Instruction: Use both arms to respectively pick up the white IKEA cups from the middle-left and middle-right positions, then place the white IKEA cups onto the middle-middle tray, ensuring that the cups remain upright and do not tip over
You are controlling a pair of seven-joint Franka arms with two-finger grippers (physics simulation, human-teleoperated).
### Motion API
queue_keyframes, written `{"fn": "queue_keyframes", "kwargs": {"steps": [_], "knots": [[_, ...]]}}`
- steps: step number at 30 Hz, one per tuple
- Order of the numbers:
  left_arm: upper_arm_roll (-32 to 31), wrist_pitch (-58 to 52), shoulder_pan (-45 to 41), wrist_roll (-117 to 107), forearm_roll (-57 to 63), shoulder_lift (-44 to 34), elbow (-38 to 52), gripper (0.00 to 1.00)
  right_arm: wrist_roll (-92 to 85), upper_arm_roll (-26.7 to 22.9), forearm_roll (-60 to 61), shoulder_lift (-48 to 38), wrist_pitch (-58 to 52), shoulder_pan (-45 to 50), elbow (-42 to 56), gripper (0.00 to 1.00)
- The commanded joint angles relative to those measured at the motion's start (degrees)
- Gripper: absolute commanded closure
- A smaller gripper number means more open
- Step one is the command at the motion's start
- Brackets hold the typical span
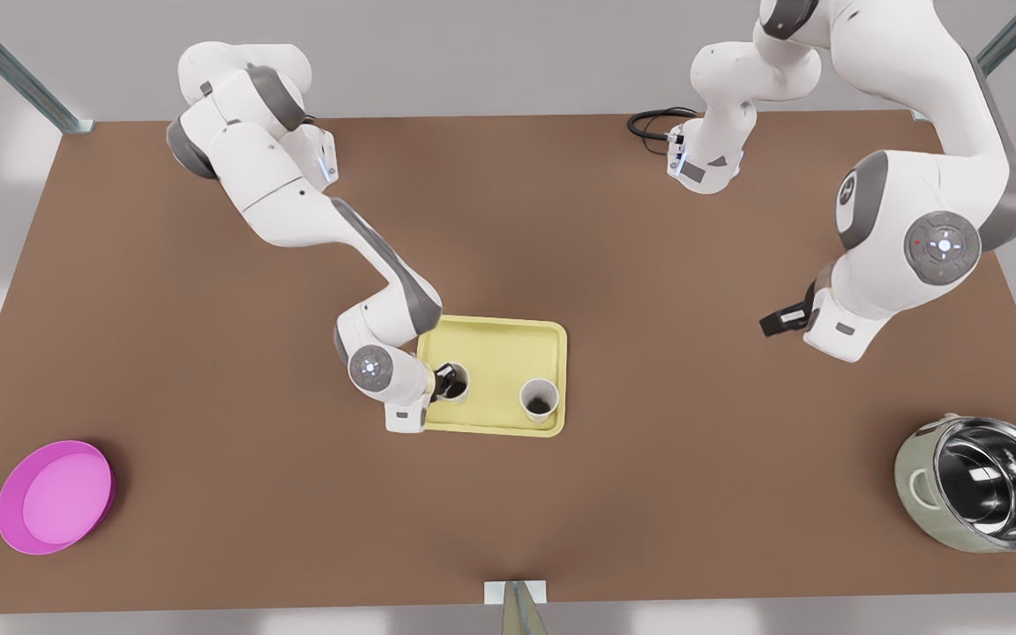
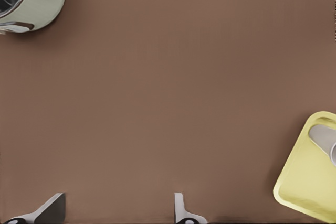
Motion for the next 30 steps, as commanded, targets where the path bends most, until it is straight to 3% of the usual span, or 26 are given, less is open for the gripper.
{"fn": "queue_keyframes", "kwargs": {"steps": [1, 2, 13, 16, 20, 22, 25, 26, 30], "knots": [[0.0, -1.4, 0.0, 29.9, -0.3, 0.0, 0.0, 0.00, 15.0, 0.0, -0.4, 0.2, 2.4, -0.1, -0.1, 0.12], [0.0, -1.5, 0.0, 29.8, -0.3, 0.0, 0.0, 0.00, 15.0, 0.0, -0.4, 0.2, 2.4, -0.2, -0.1, 0.00], [0.0, -1.3, 0.0, 29.8, -0.3, 0.8, 0.0, 0.00, 14.0, 0.7, -0.3, -4.8, -0.2, -2.5, -3.6, 0.00], [0.0, -1.3, 0.0, 29.8, -0.3, 0.8, 0.0, 0.00, 12.4, 1.3, 1.0, -9.4, -13.2, -5.8, -2.2, 0.00], [0.0, -1.4, 0.0, 29.8, -0.3, 0.7, 0.0, 0.00, 10.3, 0.5, -3.8, -12.0, -28.6, -21.4, -0.5, 0.00], [0.0, -1.4, 0.0, 29.8, -0.3, 0.8, 0.0, 0.00, 10.3, -0.1, -15.5, -22.2, -30.4, -27.5, 0.7, 0.00], [0.0, -1.3, 0.0, 29.8, -0.3, 0.9, -0.1, 0.00, 19.1, -0.3, -13.6, -31.7, -43.7, -24.6, 4.1, 0.00], [0.0, -1.3, 0.0, 29.8, -0.3, 1.0, -0.1, 0.00, 18.3, -1.1, -13.6, -36.7, -43.6, -23.9, 1.1, 0.00], [0.0, -1.3, 0.0, 29.8, -0.2, 1.2, -0.1, 0.00, 17.9, -1.8, -12.3, -39.6, -40.8, -23.8, -4.1, 0.00]]}}
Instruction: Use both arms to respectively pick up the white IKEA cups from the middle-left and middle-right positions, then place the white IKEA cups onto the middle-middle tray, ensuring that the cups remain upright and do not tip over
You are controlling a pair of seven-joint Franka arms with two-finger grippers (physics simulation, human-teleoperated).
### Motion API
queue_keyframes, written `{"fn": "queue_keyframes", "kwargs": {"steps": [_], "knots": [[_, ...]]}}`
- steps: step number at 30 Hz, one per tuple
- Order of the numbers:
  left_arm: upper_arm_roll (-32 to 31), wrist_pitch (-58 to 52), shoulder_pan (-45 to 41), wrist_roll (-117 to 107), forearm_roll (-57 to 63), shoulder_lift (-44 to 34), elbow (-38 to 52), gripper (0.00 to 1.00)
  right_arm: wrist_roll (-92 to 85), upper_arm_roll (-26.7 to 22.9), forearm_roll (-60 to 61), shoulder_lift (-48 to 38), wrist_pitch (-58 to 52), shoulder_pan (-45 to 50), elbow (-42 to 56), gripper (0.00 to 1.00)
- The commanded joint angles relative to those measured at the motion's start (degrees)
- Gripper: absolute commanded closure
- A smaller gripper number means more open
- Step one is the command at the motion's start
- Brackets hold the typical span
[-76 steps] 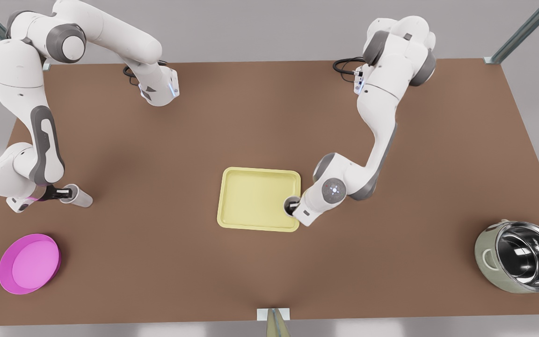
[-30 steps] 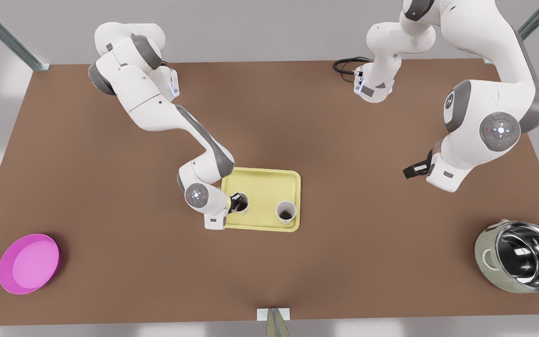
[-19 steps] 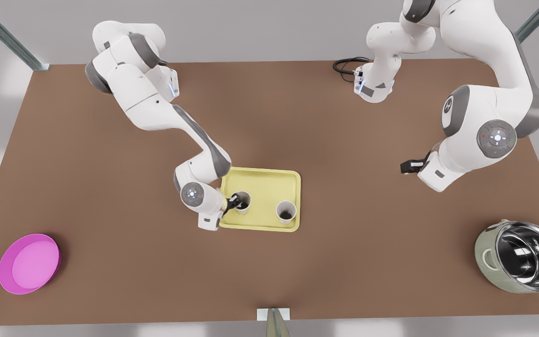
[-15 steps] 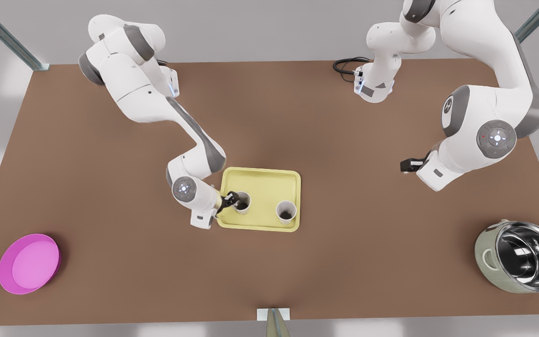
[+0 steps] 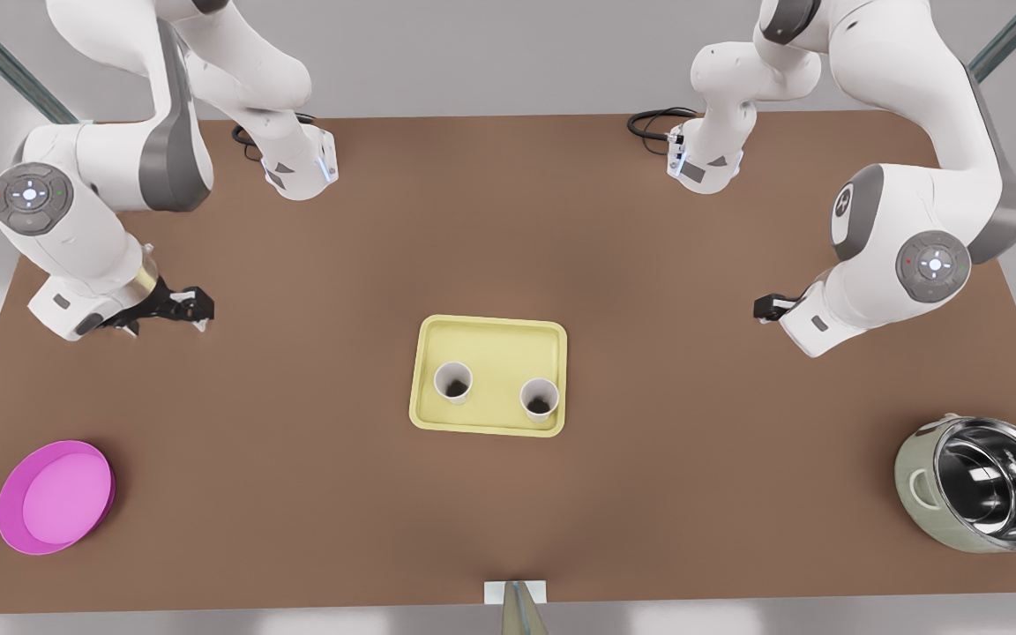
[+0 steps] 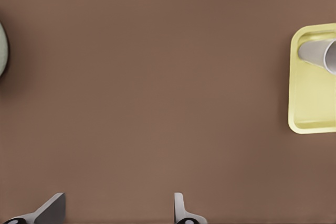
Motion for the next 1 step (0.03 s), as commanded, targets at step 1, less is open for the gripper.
{"fn": "queue_keyframes", "kwargs": {"steps": [1], "knots": [[0.0, 0.0, 0.0, 5.6, 0.1, -0.1, 0.1, 0.00, 5.8, -0.9, 0.9, -0.6, -5.5, -0.2, -0.6, 0.00]]}}
